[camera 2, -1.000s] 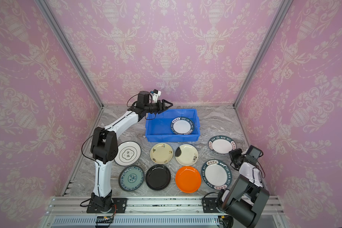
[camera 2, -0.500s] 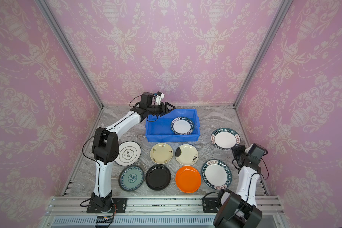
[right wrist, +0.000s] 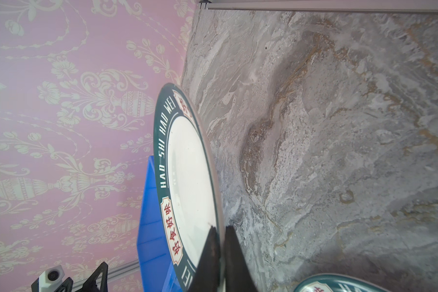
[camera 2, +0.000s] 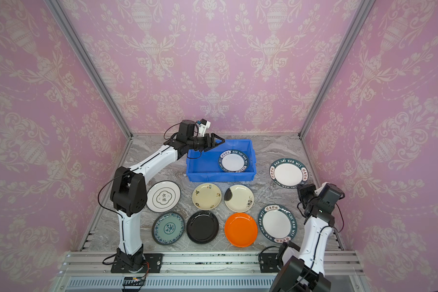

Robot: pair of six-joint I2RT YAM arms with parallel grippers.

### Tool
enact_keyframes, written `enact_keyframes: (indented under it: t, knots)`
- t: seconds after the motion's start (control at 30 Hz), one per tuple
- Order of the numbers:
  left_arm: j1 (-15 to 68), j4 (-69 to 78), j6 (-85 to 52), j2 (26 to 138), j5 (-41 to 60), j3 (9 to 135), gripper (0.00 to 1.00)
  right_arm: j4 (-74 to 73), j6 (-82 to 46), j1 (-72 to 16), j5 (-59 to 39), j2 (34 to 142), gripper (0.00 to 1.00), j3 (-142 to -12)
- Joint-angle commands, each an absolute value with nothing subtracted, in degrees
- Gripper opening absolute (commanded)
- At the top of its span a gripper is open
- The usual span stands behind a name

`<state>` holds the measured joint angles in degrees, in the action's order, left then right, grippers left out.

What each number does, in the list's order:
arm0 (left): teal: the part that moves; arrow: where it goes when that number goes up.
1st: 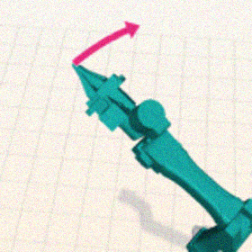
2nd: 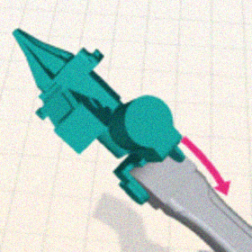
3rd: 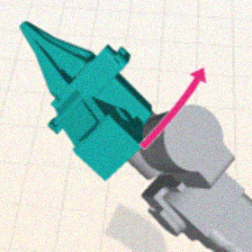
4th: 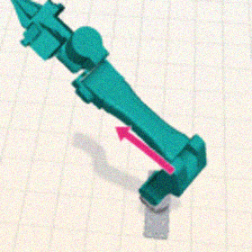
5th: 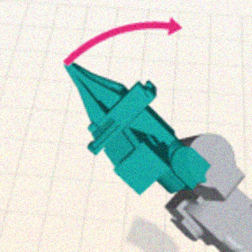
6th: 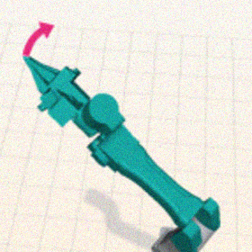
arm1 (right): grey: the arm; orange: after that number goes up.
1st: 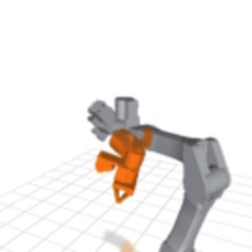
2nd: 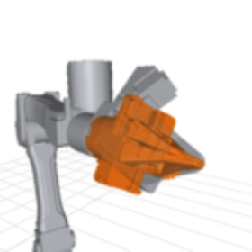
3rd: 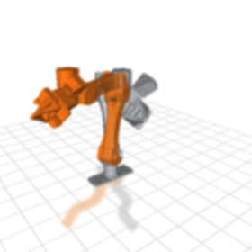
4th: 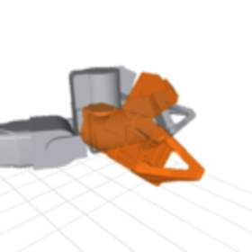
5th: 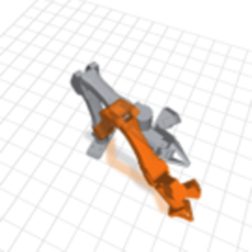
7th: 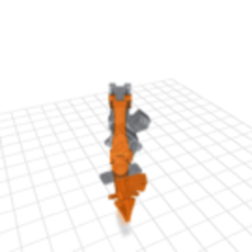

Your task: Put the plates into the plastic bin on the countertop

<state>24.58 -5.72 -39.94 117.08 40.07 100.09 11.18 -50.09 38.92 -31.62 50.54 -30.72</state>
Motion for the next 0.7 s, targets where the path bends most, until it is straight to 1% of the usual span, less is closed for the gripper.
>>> enact_keyframes:
  t: [0.0, 0.13, 0.33, 0.5, 0.67]
  knots:
    - [25.9, -4.1, -40.0, 115.8, 39.3, 99.8, 0.71, 8.6, -52.9, 38.6, -34.9, 48.5, 0.0, -33.3]
    - [26.8, -3.3, -40.8, 116.5, 40.0, 100.4, 0.7, 9.4, -53.6, 35.3, -35.3, 48.1, 0.0, -35.8]
    - [28.2, -2.8, -41.7, 116.8, 40.5, 100.4, 0.68, 11.3, -52.7, 24.1, -31.7, 49.1, 0.0, -41.2]
    - [28.7, 0.0, -43.6, 116.1, 41.3, 97.2, 0.62, 8.7, -53.0, 15.8, -30.2, 53.9, 0.0, -43.5]
    - [28.7, 2.5, -44.9, 114.7, 41.4, 93.5, 0.58, 5.8, -52.1, 9.5, -28.3, 59.3, 0.0, -45.4]
